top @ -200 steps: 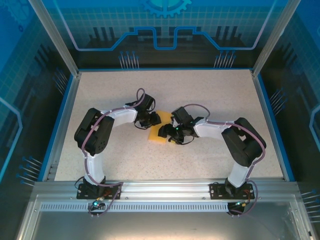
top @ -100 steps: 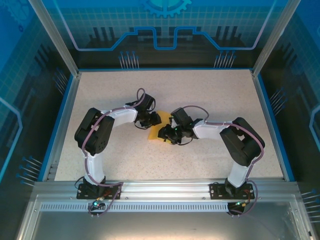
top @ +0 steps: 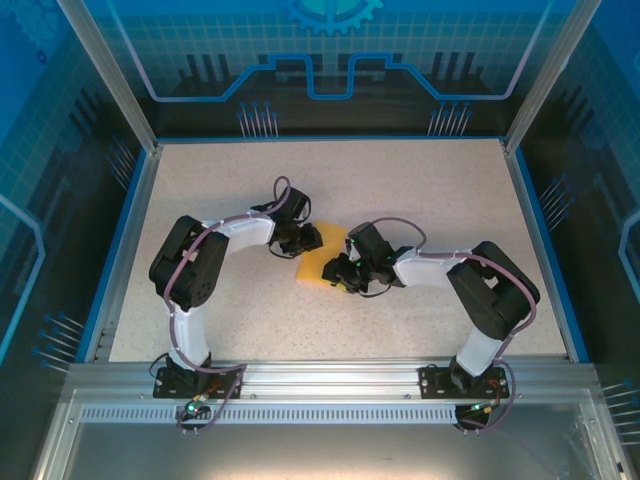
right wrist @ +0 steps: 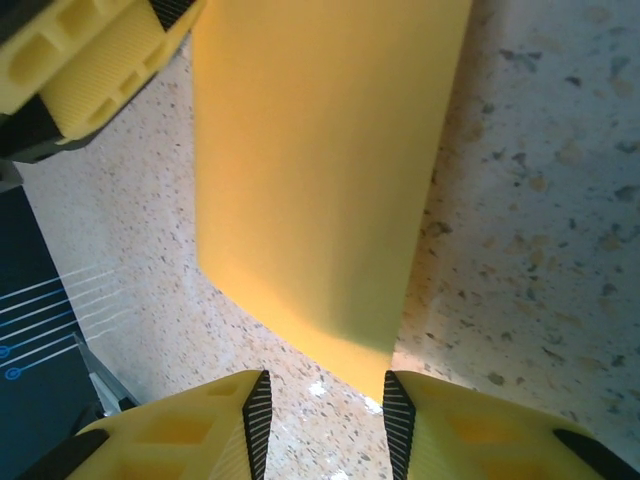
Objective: Fold a paper plane with a square sheet of paper (pick it up from the middle)
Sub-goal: Third fold the triangle at the center of the table.
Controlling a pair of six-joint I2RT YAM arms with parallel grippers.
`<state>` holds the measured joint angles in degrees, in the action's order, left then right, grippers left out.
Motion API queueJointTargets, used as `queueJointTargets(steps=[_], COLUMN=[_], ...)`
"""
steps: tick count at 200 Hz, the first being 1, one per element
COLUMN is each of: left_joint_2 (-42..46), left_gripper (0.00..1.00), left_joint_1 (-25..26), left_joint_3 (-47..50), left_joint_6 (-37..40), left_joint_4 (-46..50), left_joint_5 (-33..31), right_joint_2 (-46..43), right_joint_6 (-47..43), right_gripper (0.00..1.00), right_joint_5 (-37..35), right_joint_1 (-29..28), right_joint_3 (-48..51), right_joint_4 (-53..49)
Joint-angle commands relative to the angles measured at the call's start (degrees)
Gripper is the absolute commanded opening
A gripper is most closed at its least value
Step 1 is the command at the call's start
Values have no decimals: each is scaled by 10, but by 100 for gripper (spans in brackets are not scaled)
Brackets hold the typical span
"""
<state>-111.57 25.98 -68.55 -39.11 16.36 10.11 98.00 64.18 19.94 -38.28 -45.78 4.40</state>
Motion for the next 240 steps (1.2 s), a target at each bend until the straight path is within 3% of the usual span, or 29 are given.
queueJointTargets(steps=[1,61,95,149,193,240], left_joint_2=[-16,-17,-18,-18,-18,-12], left_gripper=[35,35,35,35,35,35], left_joint_1=[-5,-5,-5,-5,-6,-5], left_joint_3=[-7,-7,-7,-8,-6,-4], left_joint_6=[-9,-10,-10,-10,-10,-10], left_joint_4=[28,29,29,30,29,28], left_joint_5=[8,8,7,7,8,11], right_joint_2=[-11,-8,14,35,17,-5], right_joint_6=[13,10,9,10,16,17], right_gripper=[37,43,44,41,37,24], right_joint_5=[-2,-50,-32,8,0,-36], right_joint_1=[-7,-8,-10,-19,-18,-18], right_joint_3=[7,-4,-15,-29,-13,-4], right_joint_4=[33,-43,-33,5,21,11])
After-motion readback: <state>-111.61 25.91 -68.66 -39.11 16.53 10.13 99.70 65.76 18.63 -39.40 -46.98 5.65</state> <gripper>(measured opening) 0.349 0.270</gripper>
